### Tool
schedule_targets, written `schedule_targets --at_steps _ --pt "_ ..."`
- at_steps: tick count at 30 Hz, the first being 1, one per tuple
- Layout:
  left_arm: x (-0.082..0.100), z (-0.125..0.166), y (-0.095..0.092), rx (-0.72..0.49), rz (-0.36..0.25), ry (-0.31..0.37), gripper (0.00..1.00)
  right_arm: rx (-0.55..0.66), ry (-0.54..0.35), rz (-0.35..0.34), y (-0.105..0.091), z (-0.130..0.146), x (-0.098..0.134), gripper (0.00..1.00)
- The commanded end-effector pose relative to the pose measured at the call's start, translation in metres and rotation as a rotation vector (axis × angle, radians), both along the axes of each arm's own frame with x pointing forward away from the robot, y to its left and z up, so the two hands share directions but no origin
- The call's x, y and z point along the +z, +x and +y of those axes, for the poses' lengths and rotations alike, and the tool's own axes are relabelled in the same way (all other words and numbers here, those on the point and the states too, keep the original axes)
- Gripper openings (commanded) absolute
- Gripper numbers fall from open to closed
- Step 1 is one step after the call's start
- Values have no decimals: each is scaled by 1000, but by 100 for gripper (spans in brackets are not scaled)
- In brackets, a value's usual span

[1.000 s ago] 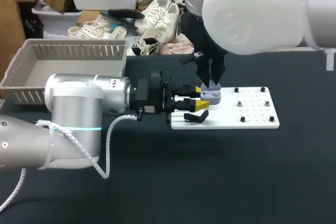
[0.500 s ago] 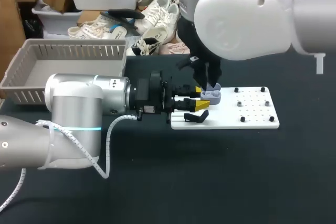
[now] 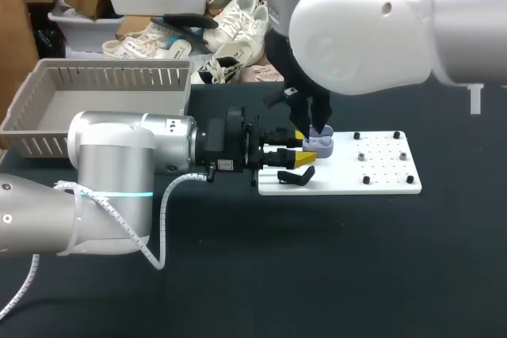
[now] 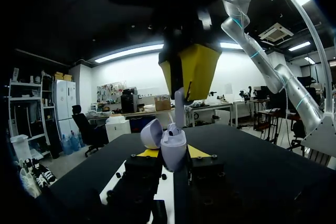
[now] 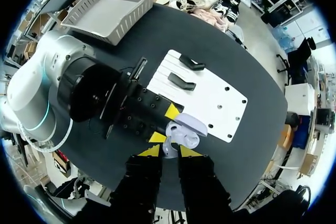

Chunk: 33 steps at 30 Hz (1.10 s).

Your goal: Pick up each earbud case from the left stands, insert the matching earbuds, close the lid, and place the case in the box.

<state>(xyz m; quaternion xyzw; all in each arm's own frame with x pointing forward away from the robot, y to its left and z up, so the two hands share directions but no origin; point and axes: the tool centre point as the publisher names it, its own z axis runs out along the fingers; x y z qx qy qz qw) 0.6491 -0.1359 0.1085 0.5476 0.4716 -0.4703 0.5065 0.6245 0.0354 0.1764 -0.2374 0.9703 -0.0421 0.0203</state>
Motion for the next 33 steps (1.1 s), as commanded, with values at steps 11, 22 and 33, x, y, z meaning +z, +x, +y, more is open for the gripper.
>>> schedule_targets --at_steps 11,22,33 --pt "0 0 -1 4 -1 -1 0 -10 -6 10 5 1 -7 0" --pt "0 0 -1 4 -1 -1 0 -16 -7 12 8 0 -11 0" --pt "0 0 -1 4 -1 -1 0 -25 -10 13 10 -3 -14 0"
